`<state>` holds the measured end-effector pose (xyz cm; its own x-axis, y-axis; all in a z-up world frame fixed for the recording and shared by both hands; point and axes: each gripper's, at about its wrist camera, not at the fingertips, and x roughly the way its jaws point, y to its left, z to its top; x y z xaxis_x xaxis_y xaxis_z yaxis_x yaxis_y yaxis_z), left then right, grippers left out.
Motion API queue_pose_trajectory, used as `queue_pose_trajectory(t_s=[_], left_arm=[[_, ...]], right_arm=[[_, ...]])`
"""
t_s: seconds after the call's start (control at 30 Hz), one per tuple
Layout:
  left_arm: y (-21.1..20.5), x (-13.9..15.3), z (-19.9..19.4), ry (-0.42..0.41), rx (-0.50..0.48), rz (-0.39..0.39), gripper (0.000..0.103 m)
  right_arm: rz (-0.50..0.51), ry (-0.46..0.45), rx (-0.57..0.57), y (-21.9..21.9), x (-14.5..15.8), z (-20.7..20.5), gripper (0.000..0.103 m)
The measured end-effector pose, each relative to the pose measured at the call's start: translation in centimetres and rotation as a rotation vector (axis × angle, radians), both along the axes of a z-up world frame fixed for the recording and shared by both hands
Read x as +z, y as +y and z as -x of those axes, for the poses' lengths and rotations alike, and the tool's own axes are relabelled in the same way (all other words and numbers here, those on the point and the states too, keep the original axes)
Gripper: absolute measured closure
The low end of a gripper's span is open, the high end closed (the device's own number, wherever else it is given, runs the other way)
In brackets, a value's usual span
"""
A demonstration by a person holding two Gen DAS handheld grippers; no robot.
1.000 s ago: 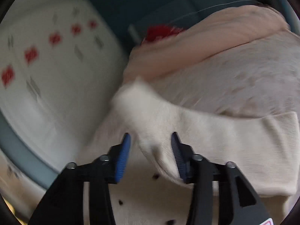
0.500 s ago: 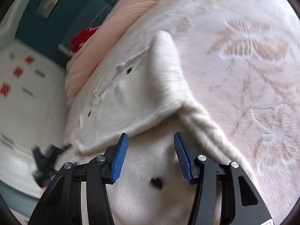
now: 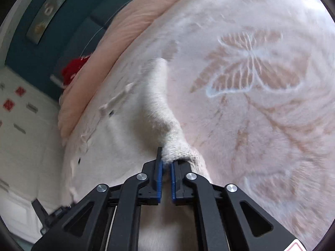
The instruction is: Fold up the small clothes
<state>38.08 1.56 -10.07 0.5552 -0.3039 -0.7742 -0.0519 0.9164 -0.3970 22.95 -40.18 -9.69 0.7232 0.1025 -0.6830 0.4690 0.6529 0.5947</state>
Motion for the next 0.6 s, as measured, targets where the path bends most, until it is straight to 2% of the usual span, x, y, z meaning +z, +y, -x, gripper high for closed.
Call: queue_pose_trajectory(t_s=[0.03,0.07,0.13,0.2,0.23,0.27,0.3,0.33,0.4,0.43,0.47,0.53,0.57,0.6], left_arm=[[0.1,0.1,0.1,0.004,0.005,0.008,0.091],[0.5,0.5,0.3,0.01,0.016,0.024,0.092],[1.1,1.8,0.7,-0.015,0.039,0.076,0.09],[1.2,3.0,0.2,-0.032,0.04,0.12,0.084],[1.0,3.6,-0.5,-0.035,0.037,0.156,0.07],[0.5,4.0,-0.8,-0.033,0.045,0.164,0.046],[0.3,4.1,-0.9,-0.026,0.061,0.152,0.036],[-0.2,3.4,-1.8,0.0,0.068,0.114,0.037],[-1.1,0.8,-3.3,0.108,0.066,0.029,0.064],[-0.7,-0.1,-3.1,0.102,0.099,0.029,0.069],[-0.5,0.1,-2.7,0.08,0.108,0.031,0.073],[-0.5,0.3,-2.1,0.067,0.09,0.013,0.073],[-0.5,0.3,-2.0,0.057,0.075,0.002,0.073],[-0.4,0.2,-1.8,0.046,0.061,-0.007,0.073]], right_arm=[[0.026,0.015,0.01,0.3,0.8,0.4,0.095],[0.077,0.024,0.013,1.1,2.1,0.6,0.088],[0.189,0.006,0.018,2.1,4.0,1.6,0.088],[0.286,-0.014,0.042,3.5,5.6,1.6,0.088],[0.31,-0.021,0.05,3.6,5.8,1.4,0.088],[0.318,-0.033,0.061,3.8,6.1,0.9,0.088],[0.312,-0.038,0.074,4.5,6.0,-0.9,0.088],[0.31,-0.034,0.083,4.8,5.8,-1.3,0.088],[0.334,0.031,0.108,5.0,3.8,-3.2,0.089],[0.361,0.1,0.116,5.3,2.6,-4.1,0.089],[0.363,0.15,0.12,5.6,1.6,-4.3,0.093],[0.319,0.088,0.106,5.4,1.9,-3.6,0.095],[0.355,0.059,0.086,5.5,2.6,-3.2,0.095],[0.407,0.069,0.075,5.6,2.6,-3.2,0.095]])
